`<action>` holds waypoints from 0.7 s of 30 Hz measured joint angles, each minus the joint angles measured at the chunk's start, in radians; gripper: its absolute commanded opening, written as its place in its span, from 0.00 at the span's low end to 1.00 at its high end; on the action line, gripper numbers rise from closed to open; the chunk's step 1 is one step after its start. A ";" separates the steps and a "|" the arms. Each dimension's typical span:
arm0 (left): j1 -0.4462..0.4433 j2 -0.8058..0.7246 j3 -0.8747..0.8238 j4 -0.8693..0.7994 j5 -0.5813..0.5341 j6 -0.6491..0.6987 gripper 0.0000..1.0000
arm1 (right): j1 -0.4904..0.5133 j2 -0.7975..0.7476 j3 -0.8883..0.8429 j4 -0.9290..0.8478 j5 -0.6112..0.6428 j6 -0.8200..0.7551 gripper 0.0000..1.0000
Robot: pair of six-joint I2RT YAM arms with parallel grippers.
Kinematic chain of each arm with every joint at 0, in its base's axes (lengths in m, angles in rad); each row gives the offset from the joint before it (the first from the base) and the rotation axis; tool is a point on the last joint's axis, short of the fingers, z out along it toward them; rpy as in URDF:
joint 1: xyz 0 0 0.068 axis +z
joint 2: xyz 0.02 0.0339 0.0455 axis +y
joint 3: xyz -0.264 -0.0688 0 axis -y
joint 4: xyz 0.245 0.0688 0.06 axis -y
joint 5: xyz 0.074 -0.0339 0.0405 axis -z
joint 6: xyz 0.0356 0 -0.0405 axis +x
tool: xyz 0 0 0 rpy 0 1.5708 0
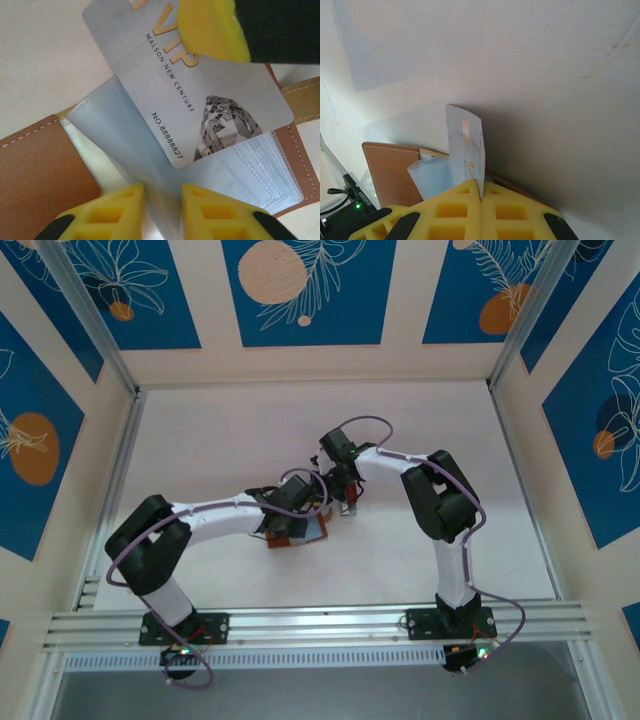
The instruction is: Put the credit cards into the card holder
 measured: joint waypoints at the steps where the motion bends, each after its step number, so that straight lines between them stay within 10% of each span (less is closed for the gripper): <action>1: -0.002 0.001 0.000 -0.001 -0.002 -0.001 0.17 | -0.001 0.000 0.002 -0.003 -0.001 0.000 0.00; 7: -0.005 0.005 0.001 0.000 -0.010 -0.014 0.00 | -0.007 -0.002 0.013 -0.025 -0.003 -0.001 0.00; 21: -0.006 0.010 -0.032 0.092 0.024 -0.106 0.00 | -0.081 -0.103 0.037 -0.150 0.031 -0.032 0.00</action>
